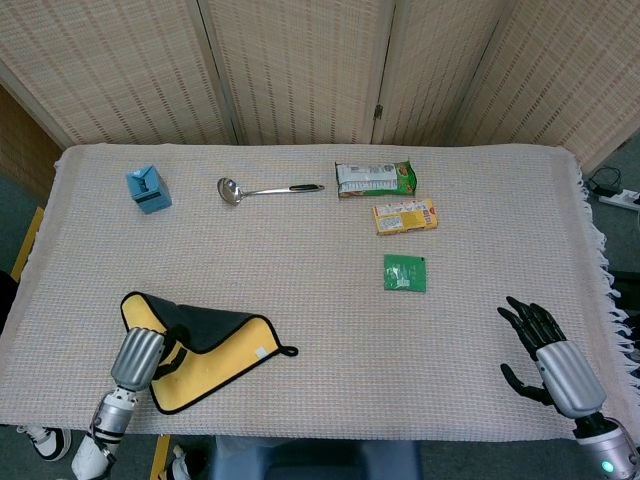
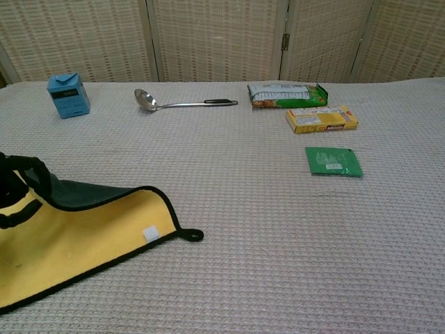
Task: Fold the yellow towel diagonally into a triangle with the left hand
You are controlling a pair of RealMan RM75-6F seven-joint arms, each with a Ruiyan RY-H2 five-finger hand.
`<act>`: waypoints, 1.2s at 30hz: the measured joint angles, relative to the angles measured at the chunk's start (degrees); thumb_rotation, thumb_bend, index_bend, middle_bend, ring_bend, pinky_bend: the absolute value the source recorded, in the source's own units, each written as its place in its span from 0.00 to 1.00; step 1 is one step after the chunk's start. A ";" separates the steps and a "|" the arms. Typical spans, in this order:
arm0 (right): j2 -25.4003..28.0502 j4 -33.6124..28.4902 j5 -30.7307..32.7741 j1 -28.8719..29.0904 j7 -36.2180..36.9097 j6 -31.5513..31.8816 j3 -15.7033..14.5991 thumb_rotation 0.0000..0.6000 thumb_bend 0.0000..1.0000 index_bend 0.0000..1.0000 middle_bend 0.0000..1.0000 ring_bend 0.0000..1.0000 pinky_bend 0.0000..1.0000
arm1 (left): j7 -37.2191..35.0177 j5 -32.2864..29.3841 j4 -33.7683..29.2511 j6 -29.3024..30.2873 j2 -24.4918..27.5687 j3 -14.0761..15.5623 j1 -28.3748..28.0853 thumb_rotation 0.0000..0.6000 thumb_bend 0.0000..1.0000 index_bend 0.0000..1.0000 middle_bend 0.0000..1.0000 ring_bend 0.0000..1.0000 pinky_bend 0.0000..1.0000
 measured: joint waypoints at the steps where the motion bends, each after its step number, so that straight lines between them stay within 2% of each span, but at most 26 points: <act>1: 0.01 -0.01 -0.03 -0.01 0.04 0.04 -0.02 1.00 0.45 0.00 0.00 0.00 0.00 | -0.01 0.22 -0.24 0.11 -0.23 0.17 0.38 1.00 0.49 0.54 1.00 1.00 1.00; 12: 0.26 -0.14 -0.65 -0.07 0.34 0.47 -0.43 1.00 0.45 0.00 0.00 0.00 0.00 | 2.93 3.10 -2.10 2.48 -0.97 1.71 3.69 1.00 0.49 0.54 1.00 1.00 1.00; 23: -0.11 -0.28 -1.05 -0.12 -0.69 0.80 -0.50 1.00 0.45 0.00 0.00 0.00 0.00 | 3.58 4.31 -4.27 4.64 2.81 3.71 7.89 1.00 0.49 0.54 1.00 1.00 1.00; 36: -0.34 -0.77 -2.40 -0.09 -1.20 1.28 -1.04 1.00 0.45 0.00 0.00 0.00 0.00 | 2.43 6.19 -2.76 5.63 1.59 5.82 12.21 1.00 0.49 0.54 1.00 1.00 1.00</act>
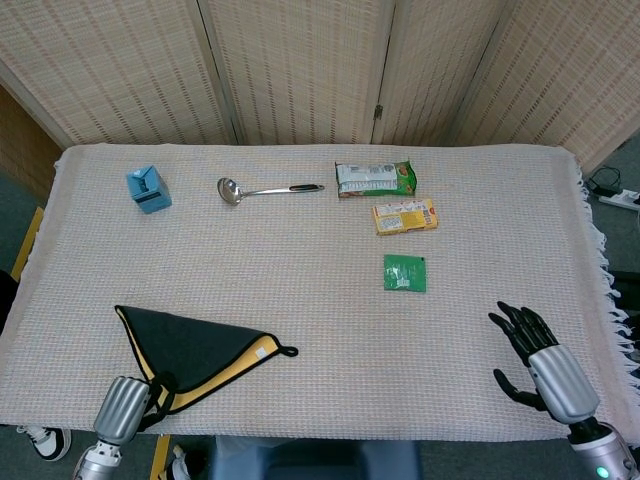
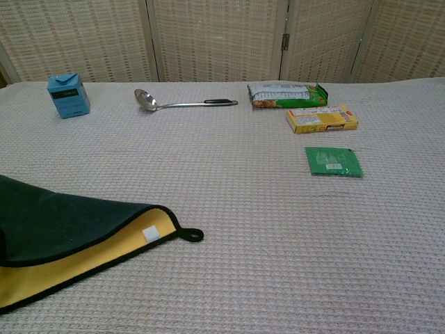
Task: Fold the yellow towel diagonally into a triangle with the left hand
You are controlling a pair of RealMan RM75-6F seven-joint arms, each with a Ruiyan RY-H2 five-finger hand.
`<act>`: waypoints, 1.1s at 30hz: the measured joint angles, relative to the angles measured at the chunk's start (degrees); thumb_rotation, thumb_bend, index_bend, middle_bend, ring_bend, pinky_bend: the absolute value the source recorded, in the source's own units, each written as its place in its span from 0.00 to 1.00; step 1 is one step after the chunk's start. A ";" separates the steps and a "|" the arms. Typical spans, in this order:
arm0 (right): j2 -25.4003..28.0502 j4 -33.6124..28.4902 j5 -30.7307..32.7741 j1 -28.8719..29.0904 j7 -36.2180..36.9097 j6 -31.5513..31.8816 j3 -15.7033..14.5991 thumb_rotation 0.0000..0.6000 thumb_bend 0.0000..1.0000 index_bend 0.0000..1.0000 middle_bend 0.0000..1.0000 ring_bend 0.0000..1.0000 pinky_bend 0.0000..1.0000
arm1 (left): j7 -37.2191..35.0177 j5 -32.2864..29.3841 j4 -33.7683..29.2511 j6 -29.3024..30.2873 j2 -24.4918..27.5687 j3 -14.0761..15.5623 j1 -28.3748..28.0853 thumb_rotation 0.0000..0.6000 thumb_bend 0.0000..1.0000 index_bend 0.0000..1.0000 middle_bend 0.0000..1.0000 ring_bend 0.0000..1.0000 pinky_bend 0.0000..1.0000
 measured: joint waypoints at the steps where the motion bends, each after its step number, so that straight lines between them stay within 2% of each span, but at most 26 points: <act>1: 0.04 -0.06 -0.14 -0.04 -0.02 0.12 -0.06 1.00 0.45 0.00 0.00 0.00 0.00 | 0.01 0.08 0.27 -0.08 -0.32 0.12 0.29 1.00 0.49 0.54 1.00 1.00 1.00; 11: 0.46 -0.50 -0.97 -0.45 -0.34 1.22 -0.39 1.00 0.45 0.00 0.00 0.00 0.00 | -0.46 0.43 2.57 -1.37 -1.46 -0.07 1.32 1.00 0.49 0.53 1.00 1.00 1.00; 14: 0.33 -0.50 -0.94 -0.40 -0.45 1.02 -0.45 1.00 0.45 0.00 0.00 0.00 0.00 | -0.24 0.44 2.47 -1.97 -1.22 0.03 1.48 1.00 0.49 0.39 1.00 1.00 1.00; 15: 0.31 -0.51 -0.94 -0.39 -0.48 1.03 -0.44 1.00 0.45 0.00 0.00 0.00 0.00 | -0.11 0.44 2.34 -2.28 -1.04 0.08 1.49 1.00 0.48 0.31 1.00 1.00 1.00; 18: 0.28 -0.58 -0.98 -0.43 -0.74 1.22 -0.37 1.00 0.45 0.00 0.00 0.00 0.00 | 0.39 0.59 1.28 -2.95 -0.36 0.27 1.47 1.00 0.39 0.14 1.00 1.00 1.00; 20: 0.24 -0.63 -1.02 -0.43 -0.85 1.24 -0.36 1.00 0.45 0.00 0.00 0.00 0.00 | 0.72 0.89 0.31 -3.19 0.16 0.41 1.46 1.00 0.33 0.09 1.00 1.00 1.00; 25: 0.30 -0.72 -1.11 -0.43 -0.82 1.31 -0.41 1.00 0.45 0.00 0.00 0.00 0.00 | 2.35 1.66 -1.59 -3.14 1.40 0.39 1.47 1.00 0.32 0.09 1.00 1.00 1.00; 29: 0.43 -0.77 -1.21 -0.50 -0.74 1.61 -0.40 1.00 0.45 0.00 0.00 0.00 0.00 | 3.65 2.18 -3.20 -1.67 3.30 -0.42 1.43 1.00 0.32 0.14 1.00 1.00 1.00; 32: 0.42 -0.73 -1.08 -0.47 -0.73 1.54 -0.34 1.00 0.45 0.00 0.00 0.00 0.00 | 4.81 2.50 -4.93 0.17 5.84 -1.52 1.35 1.00 0.32 0.19 0.89 0.91 0.97; 33: 0.40 -0.71 -1.03 -0.45 -0.75 1.50 -0.31 1.00 0.45 0.00 0.00 0.00 0.00 | 5.33 2.53 -5.60 0.72 6.77 -1.90 1.33 1.00 0.32 0.20 0.79 0.80 0.88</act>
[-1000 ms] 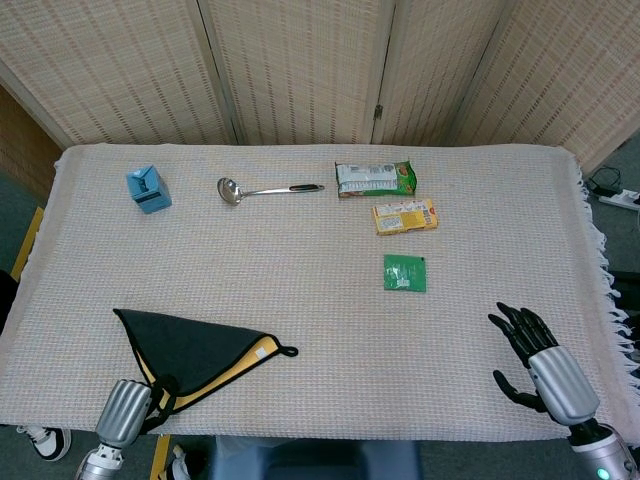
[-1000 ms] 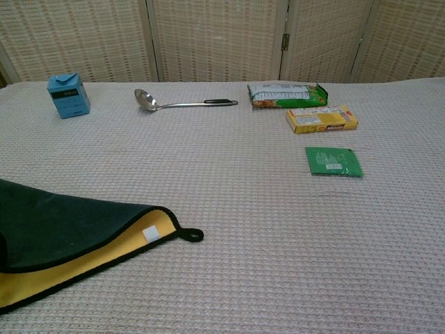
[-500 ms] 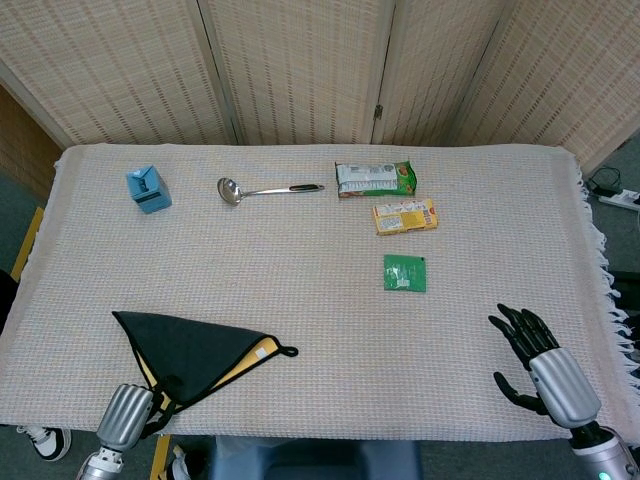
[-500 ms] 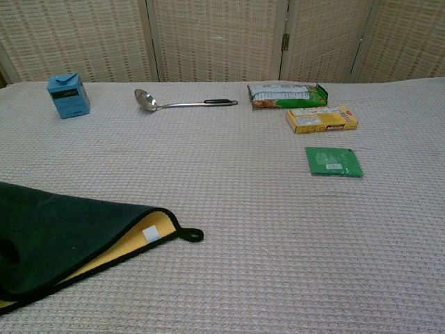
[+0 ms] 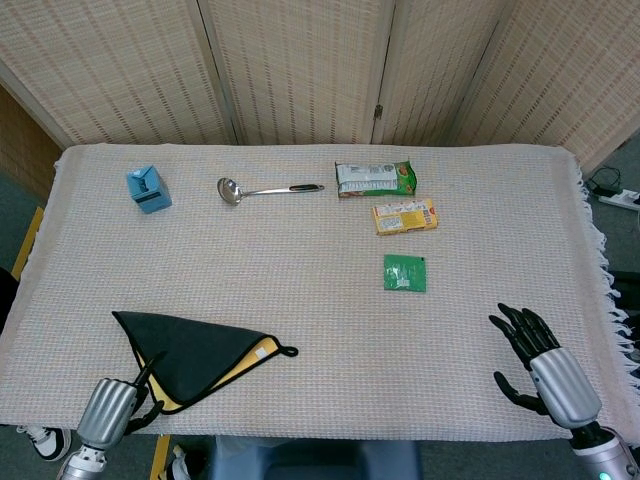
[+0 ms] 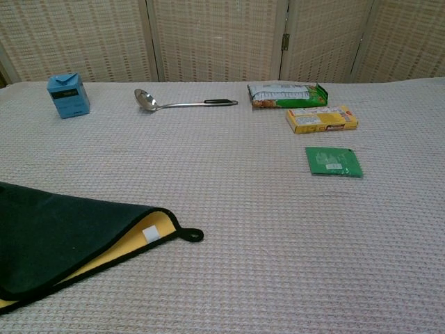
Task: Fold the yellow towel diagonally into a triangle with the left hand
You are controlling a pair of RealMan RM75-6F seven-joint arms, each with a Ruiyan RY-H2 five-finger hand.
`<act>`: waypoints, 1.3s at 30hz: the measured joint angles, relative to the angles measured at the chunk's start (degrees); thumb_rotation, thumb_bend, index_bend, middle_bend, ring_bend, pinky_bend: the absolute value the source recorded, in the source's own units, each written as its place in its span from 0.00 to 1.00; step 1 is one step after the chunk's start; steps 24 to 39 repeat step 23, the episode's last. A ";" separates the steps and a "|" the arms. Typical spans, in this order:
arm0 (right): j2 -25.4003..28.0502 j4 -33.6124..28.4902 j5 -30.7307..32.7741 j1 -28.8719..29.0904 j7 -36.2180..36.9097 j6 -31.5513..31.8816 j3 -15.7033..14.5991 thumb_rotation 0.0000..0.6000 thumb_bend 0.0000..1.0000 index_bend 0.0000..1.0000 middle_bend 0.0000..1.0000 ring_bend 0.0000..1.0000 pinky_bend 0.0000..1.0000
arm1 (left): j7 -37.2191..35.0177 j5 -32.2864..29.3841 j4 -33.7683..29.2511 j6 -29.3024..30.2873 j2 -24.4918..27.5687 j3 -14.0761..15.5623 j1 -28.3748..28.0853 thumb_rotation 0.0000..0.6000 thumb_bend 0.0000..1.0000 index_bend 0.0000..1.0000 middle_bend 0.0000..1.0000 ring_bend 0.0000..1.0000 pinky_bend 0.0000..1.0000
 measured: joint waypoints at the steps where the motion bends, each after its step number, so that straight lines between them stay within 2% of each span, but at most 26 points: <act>1: -0.02 0.03 0.05 0.01 -0.02 -0.03 0.02 1.00 0.45 0.00 0.00 0.00 0.00 | 0.73 0.00 -0.98 0.58 1.19 -0.50 -0.02 1.00 0.32 0.21 0.71 0.70 0.79; 3: -0.13 0.16 0.44 0.06 -0.12 -0.24 0.17 1.00 0.45 0.00 0.00 0.00 0.00 | 1.74 -0.15 -2.58 1.32 3.02 -1.31 -0.06 1.00 0.32 0.22 0.44 0.40 0.43; 5: -0.33 0.36 1.37 0.10 -0.48 -0.33 0.71 1.00 0.45 0.00 0.00 0.00 0.00 | 3.03 -0.89 -5.07 1.76 5.82 -2.48 -0.12 1.00 0.32 0.21 0.25 0.19 0.18; 6: -0.44 0.42 1.99 0.08 -0.84 -0.28 1.12 1.00 0.45 0.00 0.00 0.00 0.00 | 3.81 -1.60 -6.43 1.72 7.30 -3.09 -0.17 1.00 0.32 0.20 0.18 0.11 0.09; 8: -0.73 0.47 3.55 -0.05 -2.14 0.07 2.21 1.00 0.45 0.00 0.00 0.00 0.00 | 5.75 -3.49 -10.42 1.40 10.99 -4.33 -0.32 1.00 0.32 0.20 0.13 0.06 0.03; 13: -0.98 0.09 6.78 -0.65 -5.21 0.08 3.53 1.00 0.45 0.00 0.00 0.00 0.00 | 9.41 -5.95 -18.49 0.54 18.47 -6.46 -0.51 1.00 0.32 0.15 0.10 0.02 0.01; 18: 0.02 -1.58 9.68 -1.11 -6.00 -2.04 3.52 1.00 0.45 0.00 0.00 0.00 0.00 | 11.90 -5.81 -22.08 0.00 19.92 -6.47 -0.23 1.00 0.32 0.14 0.10 0.02 0.01; 23: 1.22 -3.44 9.48 -1.35 -7.53 -2.67 3.24 1.00 0.45 0.00 0.00 0.00 0.00 | 12.02 -4.95 -21.86 -1.02 19.95 -5.95 0.03 1.00 0.32 0.14 0.10 0.02 0.01; 39: 1.22 -3.44 9.48 -1.35 -7.53 -2.67 3.24 1.00 0.45 0.00 0.00 0.00 0.00 | 12.02 -4.95 -21.86 -1.02 19.95 -5.95 0.03 1.00 0.32 0.14 0.10 0.02 0.01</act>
